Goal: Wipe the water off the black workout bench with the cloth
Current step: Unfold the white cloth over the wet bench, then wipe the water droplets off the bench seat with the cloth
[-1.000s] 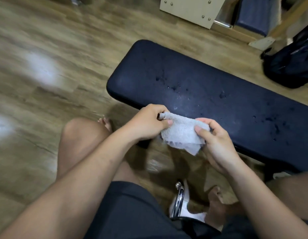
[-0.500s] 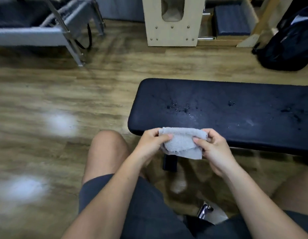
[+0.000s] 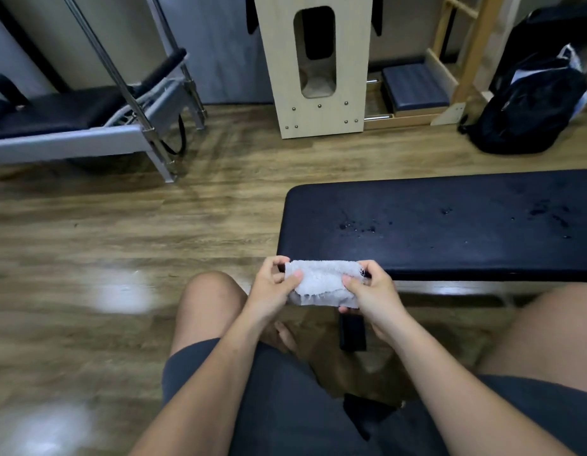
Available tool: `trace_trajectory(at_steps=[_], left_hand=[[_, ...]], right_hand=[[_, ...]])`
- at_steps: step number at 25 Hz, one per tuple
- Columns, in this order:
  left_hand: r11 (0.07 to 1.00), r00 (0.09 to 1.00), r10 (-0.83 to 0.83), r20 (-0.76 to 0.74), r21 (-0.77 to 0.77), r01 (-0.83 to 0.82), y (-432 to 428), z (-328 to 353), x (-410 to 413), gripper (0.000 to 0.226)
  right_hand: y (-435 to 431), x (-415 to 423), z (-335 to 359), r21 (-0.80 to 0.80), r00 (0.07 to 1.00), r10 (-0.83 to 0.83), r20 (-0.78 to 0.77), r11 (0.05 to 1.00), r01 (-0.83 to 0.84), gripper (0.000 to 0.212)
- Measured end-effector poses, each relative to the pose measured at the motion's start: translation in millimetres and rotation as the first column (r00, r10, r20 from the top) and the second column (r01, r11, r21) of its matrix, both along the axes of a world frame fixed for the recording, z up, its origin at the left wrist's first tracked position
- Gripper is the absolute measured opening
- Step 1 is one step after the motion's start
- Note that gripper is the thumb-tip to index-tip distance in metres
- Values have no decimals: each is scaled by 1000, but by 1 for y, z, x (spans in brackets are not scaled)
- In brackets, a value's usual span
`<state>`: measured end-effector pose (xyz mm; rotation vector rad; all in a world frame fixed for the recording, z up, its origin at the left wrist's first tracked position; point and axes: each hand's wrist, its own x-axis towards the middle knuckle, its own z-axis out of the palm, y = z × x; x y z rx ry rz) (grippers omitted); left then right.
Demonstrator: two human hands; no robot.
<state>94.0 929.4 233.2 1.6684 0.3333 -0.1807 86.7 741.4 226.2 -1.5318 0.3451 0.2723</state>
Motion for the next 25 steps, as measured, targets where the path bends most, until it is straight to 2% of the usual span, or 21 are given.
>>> trace_trajectory(at_steps=[3,5,7,12,15,17,19,22,25], left_hand=[[998,999,-39,-19,-56,38,-4,-4,-8,32],[994,994,-104,-10,-18,104,-16,-6,-16,24],[985,988,-155,5,83,154,-25,-7,-21,19],[993,999,32,-8,110,-31,-16,-15,-20,21],[985,993,117,-12,131,-115,-7,-30,-16,24],[982,990,141,2,129,-140,-4,-33,-3,27],[983,990,138,8,121,-138,-1,-34,18,30],[987,996,89,4,134,-89,7,-42,51,28],[950,996,-51,74,312,26,10,-44,73,28]], right_hand=[[-11,-5,-2,-50,1000,-7,23,999,8,8],[-23,-7,-3,-84,999,-12,44,996,16,10],[-28,-5,-3,-123,998,4,60,992,3,12],[-1,11,-2,-138,997,6,77,990,4,14],[13,17,-18,-210,995,85,52,975,-72,21],[14,28,-27,-269,991,129,35,956,-115,29],[14,39,-29,-330,983,171,61,933,-141,24],[21,59,-31,-418,968,200,153,901,-120,13],[31,79,-30,-476,963,171,207,878,-54,17]])
